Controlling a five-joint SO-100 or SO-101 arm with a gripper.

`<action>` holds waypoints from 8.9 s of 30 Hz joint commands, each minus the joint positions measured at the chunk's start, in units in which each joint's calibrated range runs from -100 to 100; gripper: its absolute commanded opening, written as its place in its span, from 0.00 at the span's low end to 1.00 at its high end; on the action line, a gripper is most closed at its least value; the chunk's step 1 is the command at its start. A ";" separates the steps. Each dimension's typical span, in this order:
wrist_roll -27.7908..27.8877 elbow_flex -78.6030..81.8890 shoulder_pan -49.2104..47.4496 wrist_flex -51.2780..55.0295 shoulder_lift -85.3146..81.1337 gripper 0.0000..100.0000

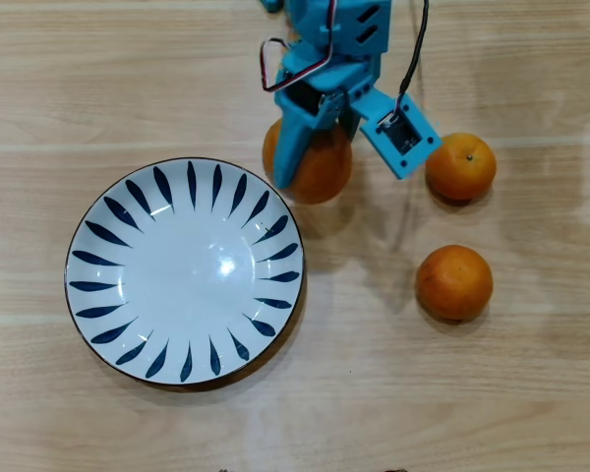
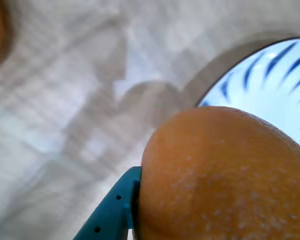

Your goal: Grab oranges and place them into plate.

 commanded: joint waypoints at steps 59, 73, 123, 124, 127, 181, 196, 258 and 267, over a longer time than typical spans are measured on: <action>-11.41 -23.49 -13.01 -17.39 11.37 0.16; -22.80 -23.40 -17.36 -22.46 23.54 0.27; -24.74 -24.66 -19.14 -38.27 38.25 0.26; -23.74 -24.66 -18.65 -38.19 36.73 0.26; -21.86 -23.85 -17.12 -36.55 32.25 0.26; -7.33 18.25 -0.51 -22.46 -12.72 0.16; -22.65 22.96 -28.57 -10.60 -18.21 0.16; -22.75 23.05 -26.55 -39.65 2.83 0.29; -10.36 14.36 -11.96 -39.39 -5.79 0.29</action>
